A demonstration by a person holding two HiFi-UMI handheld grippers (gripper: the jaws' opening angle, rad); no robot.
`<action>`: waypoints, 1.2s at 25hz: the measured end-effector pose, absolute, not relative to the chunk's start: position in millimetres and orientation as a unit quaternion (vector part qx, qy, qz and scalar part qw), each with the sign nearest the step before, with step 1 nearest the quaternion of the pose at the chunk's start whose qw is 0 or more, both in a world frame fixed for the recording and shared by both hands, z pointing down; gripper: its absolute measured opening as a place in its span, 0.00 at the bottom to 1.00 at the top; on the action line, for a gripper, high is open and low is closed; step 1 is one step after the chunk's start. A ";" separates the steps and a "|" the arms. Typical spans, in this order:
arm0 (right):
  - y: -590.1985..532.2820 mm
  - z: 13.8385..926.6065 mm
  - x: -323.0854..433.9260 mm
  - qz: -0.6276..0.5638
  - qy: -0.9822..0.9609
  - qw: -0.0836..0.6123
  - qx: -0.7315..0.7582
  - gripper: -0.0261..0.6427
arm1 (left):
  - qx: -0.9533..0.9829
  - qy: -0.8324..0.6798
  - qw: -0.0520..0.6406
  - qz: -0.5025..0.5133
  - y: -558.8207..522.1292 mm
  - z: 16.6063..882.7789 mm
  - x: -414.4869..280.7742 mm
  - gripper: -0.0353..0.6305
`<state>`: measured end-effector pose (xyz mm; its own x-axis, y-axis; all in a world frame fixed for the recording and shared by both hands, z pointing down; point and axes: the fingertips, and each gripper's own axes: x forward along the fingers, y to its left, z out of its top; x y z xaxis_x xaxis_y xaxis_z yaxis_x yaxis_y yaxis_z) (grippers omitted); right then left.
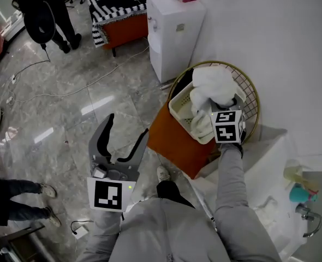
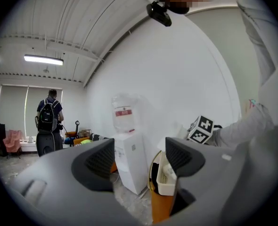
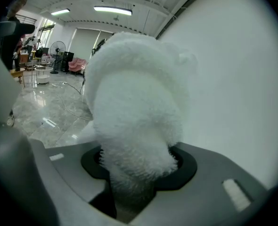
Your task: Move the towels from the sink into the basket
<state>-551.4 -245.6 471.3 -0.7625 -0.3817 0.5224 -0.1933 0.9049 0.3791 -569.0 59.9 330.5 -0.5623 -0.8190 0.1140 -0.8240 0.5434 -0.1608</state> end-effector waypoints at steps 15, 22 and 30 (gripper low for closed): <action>-249.6 653.3 -571.9 -0.074 -0.872 0.475 0.088 0.43 | 0.490 -0.861 0.046 0.129 -0.8 357.3 -607.8 0.61; -246.7 647.8 -577.1 -0.083 -0.874 0.470 0.090 0.55 | 0.502 -0.855 0.043 0.125 -9.3 357.1 -606.7 0.61; -242.9 594.8 -564.3 -0.081 -0.902 0.406 0.120 0.58 | 0.527 -0.841 0.032 0.117 -17.5 352.4 -592.6 0.61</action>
